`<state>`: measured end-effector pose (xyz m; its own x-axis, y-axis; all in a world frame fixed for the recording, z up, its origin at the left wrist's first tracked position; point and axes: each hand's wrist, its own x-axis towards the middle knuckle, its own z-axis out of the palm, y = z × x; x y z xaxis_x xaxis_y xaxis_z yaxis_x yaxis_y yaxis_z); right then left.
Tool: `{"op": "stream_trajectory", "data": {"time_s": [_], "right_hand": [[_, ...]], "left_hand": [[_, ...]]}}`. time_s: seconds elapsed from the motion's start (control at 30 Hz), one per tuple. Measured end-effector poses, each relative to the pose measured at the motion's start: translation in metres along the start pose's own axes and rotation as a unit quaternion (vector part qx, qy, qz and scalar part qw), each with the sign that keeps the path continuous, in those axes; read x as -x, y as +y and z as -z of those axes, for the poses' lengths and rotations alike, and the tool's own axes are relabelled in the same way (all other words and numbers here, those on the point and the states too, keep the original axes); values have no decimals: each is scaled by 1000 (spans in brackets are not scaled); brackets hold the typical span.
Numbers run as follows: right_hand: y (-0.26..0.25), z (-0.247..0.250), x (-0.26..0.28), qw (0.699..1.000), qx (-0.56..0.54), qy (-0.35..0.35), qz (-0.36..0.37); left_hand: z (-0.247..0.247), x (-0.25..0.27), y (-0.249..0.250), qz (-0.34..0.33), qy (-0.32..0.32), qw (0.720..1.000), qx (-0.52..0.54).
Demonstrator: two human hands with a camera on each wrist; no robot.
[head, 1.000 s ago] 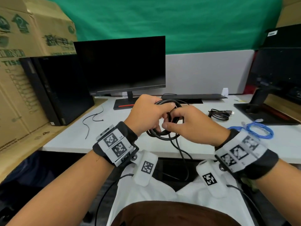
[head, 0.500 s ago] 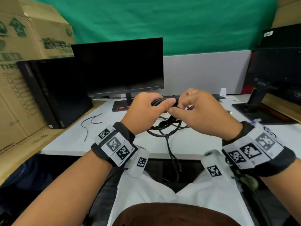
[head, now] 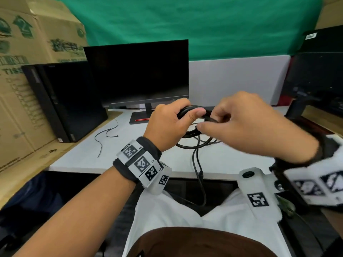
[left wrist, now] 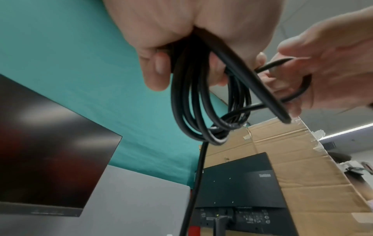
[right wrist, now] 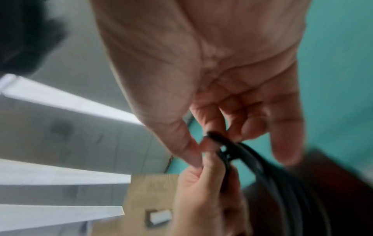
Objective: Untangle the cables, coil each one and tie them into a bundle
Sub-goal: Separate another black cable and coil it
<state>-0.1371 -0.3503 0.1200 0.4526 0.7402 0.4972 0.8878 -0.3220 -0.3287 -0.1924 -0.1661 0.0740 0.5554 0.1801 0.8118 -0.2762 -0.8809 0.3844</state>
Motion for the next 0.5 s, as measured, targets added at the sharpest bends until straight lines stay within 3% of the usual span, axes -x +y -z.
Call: {"op": "stream_trajectory", "data": {"time_s": [0.07,0.13,0.23,0.37,0.4,0.43,0.5], "right_hand": [[4,8,-4,974,-219,-41,-47],[7,9,-7,928,-361,-72,-56],[7,7,-10,860,-487,-133,-74],[14,15,-14,727,-636,-235,-113],[18,18,-14,715,-646,-251,-91],[21,21,-14,728,-636,-250,-62],[27,22,-15,815,-546,-190,-19]], "left_hand": [[2,-4,0,10,15,999,37],[6,-7,0,15,19,998,57],[7,-6,2,17,10,996,82],[13,-6,-2,25,31,998,47],[16,-8,-6,34,44,998,42],[18,-10,-10,49,57,996,42],[21,-11,-16,83,74,993,48]]}}
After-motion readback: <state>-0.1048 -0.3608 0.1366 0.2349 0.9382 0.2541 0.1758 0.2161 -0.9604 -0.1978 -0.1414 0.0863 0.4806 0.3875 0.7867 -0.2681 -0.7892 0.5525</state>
